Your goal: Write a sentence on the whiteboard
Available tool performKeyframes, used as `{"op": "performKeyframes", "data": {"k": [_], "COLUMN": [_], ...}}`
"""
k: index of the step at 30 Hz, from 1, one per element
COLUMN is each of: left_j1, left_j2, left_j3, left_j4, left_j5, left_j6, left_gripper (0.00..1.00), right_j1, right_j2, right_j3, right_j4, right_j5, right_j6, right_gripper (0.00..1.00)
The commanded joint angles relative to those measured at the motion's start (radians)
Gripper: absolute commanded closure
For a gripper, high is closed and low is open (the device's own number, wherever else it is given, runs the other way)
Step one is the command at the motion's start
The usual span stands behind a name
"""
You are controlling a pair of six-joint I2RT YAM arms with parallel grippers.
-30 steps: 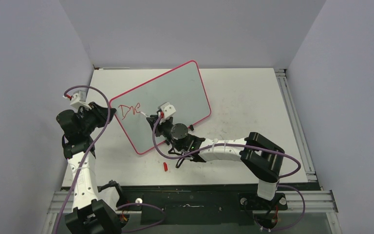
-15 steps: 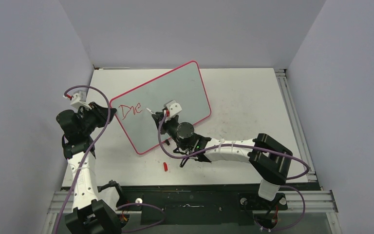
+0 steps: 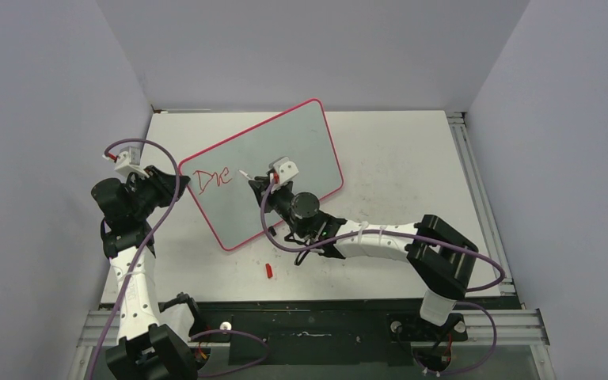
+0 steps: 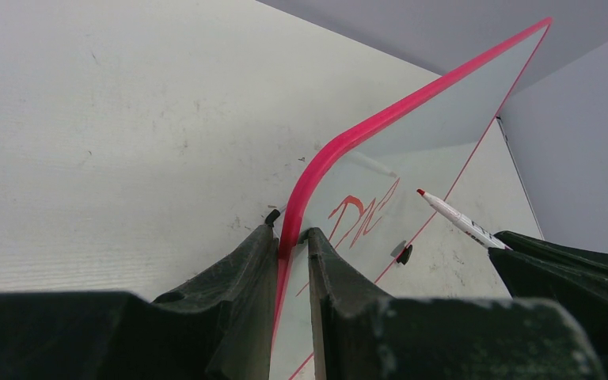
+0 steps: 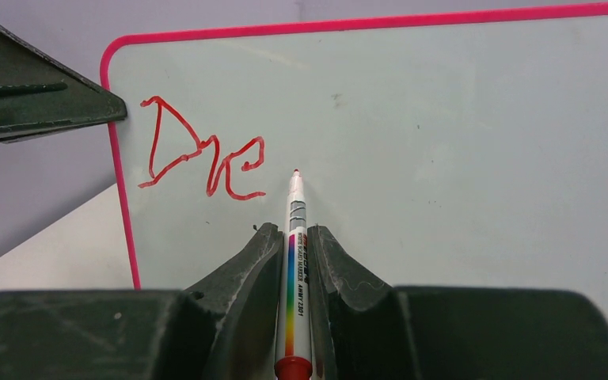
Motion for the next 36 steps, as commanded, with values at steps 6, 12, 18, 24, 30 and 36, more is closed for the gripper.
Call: {"op": "performKeyframes", "data": {"k": [6, 12, 18, 24, 30, 36], "left_j1": [-0.010, -0.010, -0.010, -0.010, -0.011, -0.010], "left_j2": [0.003, 0.006, 0.007, 0.007, 0.009, 0.008], "left_j3": [0.009, 0.009, 0.009, 0.009, 0.009, 0.009], "left_j4": [0.012, 0.012, 0.011, 0.011, 0.011, 0.011], "left_j5": [0.029, 0.029, 0.031, 0.031, 0.031, 0.031], "left_j6": [0.003, 0.003, 0.003, 0.003, 0.003, 0.003], "left_gripper": [0.82, 0.82, 0.82, 0.82, 0.82, 0.82], "right_j1": [-0.021, -0.029, -0.034, -0.037, -0.038, -0.034], "right_j2": [0.018, 0.035, 0.048, 0.059, 0.065, 0.064], "right_j3": [0.064, 0.082, 0.090, 0.096, 0.109, 0.096], "right_j4": [0.068, 0.066, 0.062, 0.065, 0.064, 0.055], "right_j5": [-0.044, -0.051, -0.050, -0.052, -0.084, -0.097], "right_j6": [0.012, 0.016, 0.023, 0.024, 0.015, 0.022], "right_gripper": [0.95, 0.95, 0.95, 0.95, 0.95, 0.95]}}
